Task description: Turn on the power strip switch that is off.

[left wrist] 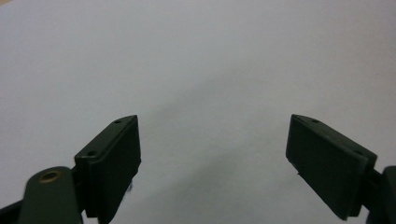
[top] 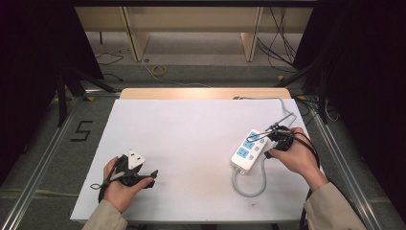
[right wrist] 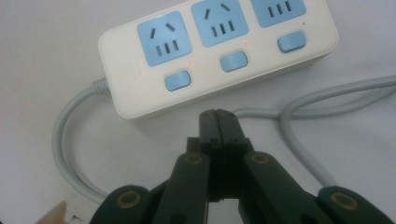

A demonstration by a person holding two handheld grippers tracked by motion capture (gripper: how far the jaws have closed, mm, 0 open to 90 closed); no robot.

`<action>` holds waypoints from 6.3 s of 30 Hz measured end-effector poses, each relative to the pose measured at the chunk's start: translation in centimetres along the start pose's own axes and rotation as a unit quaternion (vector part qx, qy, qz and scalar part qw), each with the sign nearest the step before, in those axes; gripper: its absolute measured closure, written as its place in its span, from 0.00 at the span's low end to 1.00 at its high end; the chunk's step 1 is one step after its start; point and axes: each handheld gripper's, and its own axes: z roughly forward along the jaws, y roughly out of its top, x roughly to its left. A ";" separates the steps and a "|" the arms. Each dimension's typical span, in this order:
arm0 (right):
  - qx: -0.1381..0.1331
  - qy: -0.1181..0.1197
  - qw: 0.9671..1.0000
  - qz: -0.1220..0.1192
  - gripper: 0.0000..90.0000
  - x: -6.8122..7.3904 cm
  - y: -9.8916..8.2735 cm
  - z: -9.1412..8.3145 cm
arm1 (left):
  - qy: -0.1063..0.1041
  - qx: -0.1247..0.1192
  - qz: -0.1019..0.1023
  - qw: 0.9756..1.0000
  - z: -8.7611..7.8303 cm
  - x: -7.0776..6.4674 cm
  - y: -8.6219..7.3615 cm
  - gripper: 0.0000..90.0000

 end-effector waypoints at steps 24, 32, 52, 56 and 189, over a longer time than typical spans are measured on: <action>0.010 -0.009 1.000 0.003 1.00 -0.6 1.5 -0.8 | -0.001 -0.005 -0.004 1.000 0.0 -0.3 0.1 0.20; 0.014 -0.009 1.000 0.003 1.00 -0.6 1.9 -0.6 | -0.001 -0.003 -0.002 1.000 0.1 -0.3 0.1 0.20; 0.019 -0.019 1.000 0.010 1.00 -1.4 2.9 -0.4 | 0.002 -0.003 -0.004 1.000 0.0 -0.3 0.1 0.20; 0.018 -0.021 1.000 0.010 1.00 -1.4 3.0 -0.4 | 0.003 -0.003 -0.004 1.000 0.0 -0.3 0.1 0.20; 0.034 -0.036 0.998 0.034 1.00 -4.1 7.2 3.0 | 0.003 -0.006 -0.002 1.000 0.0 -0.3 0.2 0.21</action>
